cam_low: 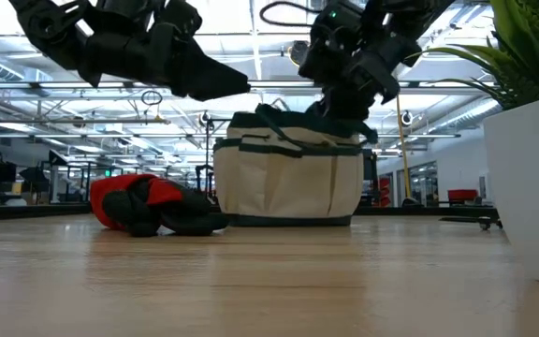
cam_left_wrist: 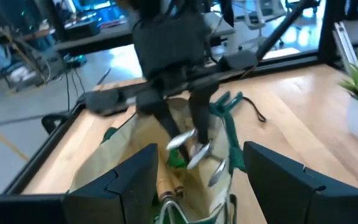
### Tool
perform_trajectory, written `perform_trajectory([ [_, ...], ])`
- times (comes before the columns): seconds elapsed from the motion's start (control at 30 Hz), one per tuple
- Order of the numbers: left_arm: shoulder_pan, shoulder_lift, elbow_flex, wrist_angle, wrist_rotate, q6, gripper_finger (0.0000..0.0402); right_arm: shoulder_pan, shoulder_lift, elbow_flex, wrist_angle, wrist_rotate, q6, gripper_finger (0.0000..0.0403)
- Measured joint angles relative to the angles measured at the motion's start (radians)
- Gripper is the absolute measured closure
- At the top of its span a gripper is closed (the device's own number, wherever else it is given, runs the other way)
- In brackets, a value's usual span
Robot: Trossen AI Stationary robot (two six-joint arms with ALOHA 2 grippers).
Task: Pick & Place Garden tools in Gardening bag
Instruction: Put the brown hand rake into the gardening bag
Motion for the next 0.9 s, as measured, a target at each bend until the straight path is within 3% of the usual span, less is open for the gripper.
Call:
perform_trajectory([
  [0.13,-0.031,0.000,0.001,-0.004,-0.022,0.055,0.0163,-0.001,0.010,0.000,0.011,0.009,-0.001,0.0335],
  [0.27,-0.067,0.001,0.043,-0.074,-0.125,0.119,0.0163,-0.004,0.012,0.000,0.028,0.085,-0.011,0.0337],
  [0.57,-0.089,0.001,0.336,-0.741,-0.269,0.170,0.0167,-0.005,0.012,0.000,0.027,0.160,-0.067,0.0335],
  [0.73,-0.081,0.001,0.412,-0.888,-0.300,0.170,0.0215,-0.005,0.012,0.000,0.026,0.161,-0.095,0.0334],
  [0.9,-0.067,0.010,0.412,-0.898,-0.231,0.170,0.0271,-0.005,0.012,0.000,0.026,0.161,-0.107,0.0334],
])
